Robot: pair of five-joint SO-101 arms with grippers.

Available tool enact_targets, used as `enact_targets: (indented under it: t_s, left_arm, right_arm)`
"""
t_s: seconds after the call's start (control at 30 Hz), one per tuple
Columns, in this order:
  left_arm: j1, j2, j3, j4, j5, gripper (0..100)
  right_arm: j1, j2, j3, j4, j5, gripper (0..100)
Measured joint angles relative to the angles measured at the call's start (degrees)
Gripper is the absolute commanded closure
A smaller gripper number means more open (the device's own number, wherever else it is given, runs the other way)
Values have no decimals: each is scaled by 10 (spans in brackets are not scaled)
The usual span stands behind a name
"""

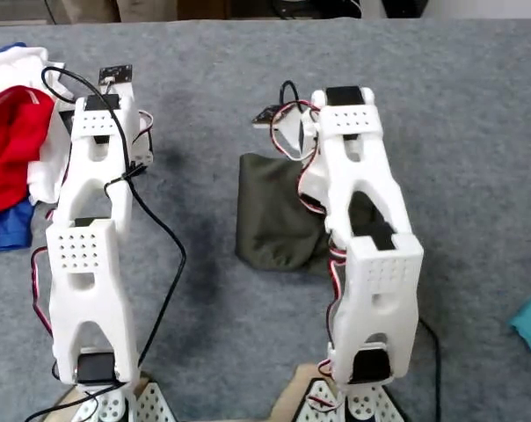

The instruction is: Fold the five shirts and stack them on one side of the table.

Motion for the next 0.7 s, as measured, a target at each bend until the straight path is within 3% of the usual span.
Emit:
enact_targets:
  t_s: [0.47,0.7]
  left_arm:
    - [1,0,0,-2,0,981]
    - [1,0,0,-2,0,981]
  right_arm:
    - [76,-90,211,0,0,993]
    - [149,-152,281,0,31,993]
